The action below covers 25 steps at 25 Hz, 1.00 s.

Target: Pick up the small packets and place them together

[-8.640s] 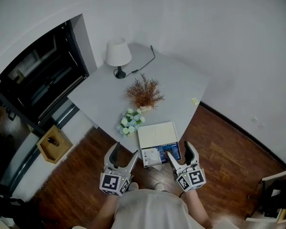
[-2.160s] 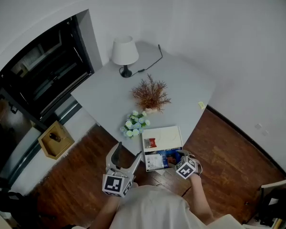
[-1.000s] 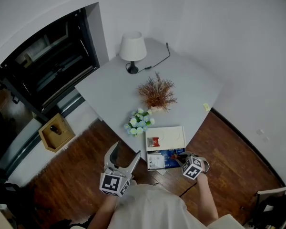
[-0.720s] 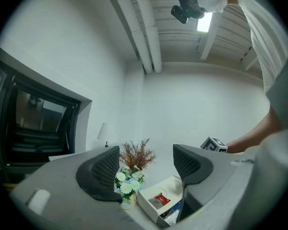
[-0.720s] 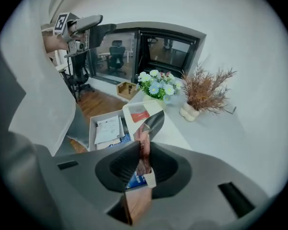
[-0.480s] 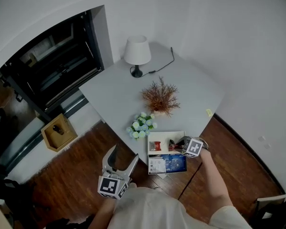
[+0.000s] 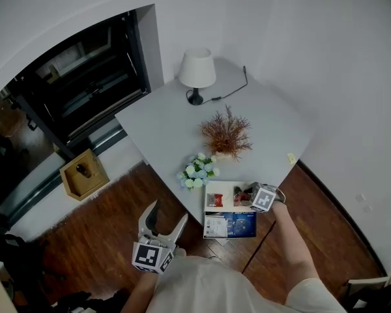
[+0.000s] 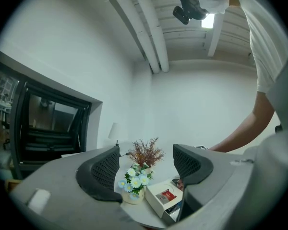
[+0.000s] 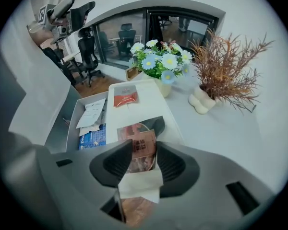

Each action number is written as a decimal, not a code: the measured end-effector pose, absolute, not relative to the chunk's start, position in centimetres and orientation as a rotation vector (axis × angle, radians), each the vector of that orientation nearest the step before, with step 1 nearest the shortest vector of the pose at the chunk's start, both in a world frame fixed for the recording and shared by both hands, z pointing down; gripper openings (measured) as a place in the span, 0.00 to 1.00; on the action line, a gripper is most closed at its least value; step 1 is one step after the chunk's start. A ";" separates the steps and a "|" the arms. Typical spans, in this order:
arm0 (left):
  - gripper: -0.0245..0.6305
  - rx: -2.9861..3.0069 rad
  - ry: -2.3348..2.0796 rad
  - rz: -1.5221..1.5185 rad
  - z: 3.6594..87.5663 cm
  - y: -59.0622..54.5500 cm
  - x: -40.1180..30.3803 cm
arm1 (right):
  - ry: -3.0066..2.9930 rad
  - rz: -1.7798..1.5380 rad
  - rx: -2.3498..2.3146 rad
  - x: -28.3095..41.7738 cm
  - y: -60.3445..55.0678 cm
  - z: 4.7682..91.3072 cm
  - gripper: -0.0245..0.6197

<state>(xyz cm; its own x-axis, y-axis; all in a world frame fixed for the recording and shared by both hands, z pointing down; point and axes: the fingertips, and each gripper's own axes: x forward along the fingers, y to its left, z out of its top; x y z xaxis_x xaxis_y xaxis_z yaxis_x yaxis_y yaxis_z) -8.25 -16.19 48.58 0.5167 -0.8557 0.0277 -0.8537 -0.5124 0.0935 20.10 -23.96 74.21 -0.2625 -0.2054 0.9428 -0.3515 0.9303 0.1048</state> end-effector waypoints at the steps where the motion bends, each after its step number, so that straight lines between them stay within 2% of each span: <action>1: 0.55 2.654 -1.500 -0.038 48.5 -16.2 -8.2 | -1.855 0.141 0.417 19.9 -23.9 74.0 0.32; 4: 0.55 2.658 -1.496 -0.041 48.4 -16.1 -7.9 | -1.857 0.117 0.435 19.9 -23.9 73.8 0.38; 9: 0.55 2.659 -1.478 -0.037 48.7 -15.8 -7.6 | -1.865 0.109 0.473 20.2 -23.6 73.8 0.39; 10: 0.55 2.664 -1.470 -0.036 48.7 -15.7 -7.5 | -1.866 0.112 0.494 20.3 -23.6 73.7 0.46; 12: 0.55 2.676 -1.452 -0.033 48.6 -15.5 -7.3 | -1.865 0.124 0.534 20.3 -23.7 73.5 0.72; 13: 0.55 2.678 -1.444 -0.033 48.6 -15.5 -7.2 | -1.860 0.113 0.552 20.5 -23.8 73.2 0.78; 20: 0.55 2.703 -1.375 -0.046 48.3 -15.2 -6.1 | -1.984 0.050 0.975 21.7 -24.6 66.9 0.78; 25: 0.55 2.753 -1.313 -0.067 47.3 -15.3 -4.9 | -2.360 0.105 1.457 20.8 -21.8 56.4 0.78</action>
<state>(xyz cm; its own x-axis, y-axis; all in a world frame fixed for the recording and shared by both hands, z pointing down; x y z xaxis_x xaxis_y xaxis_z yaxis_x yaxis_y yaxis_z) -4.92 -15.29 47.33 0.6295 -0.7770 -0.0008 -0.7730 -0.6264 0.1008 20.80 -21.81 56.35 -0.4009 -0.8497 0.3425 -0.8766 0.4644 0.1258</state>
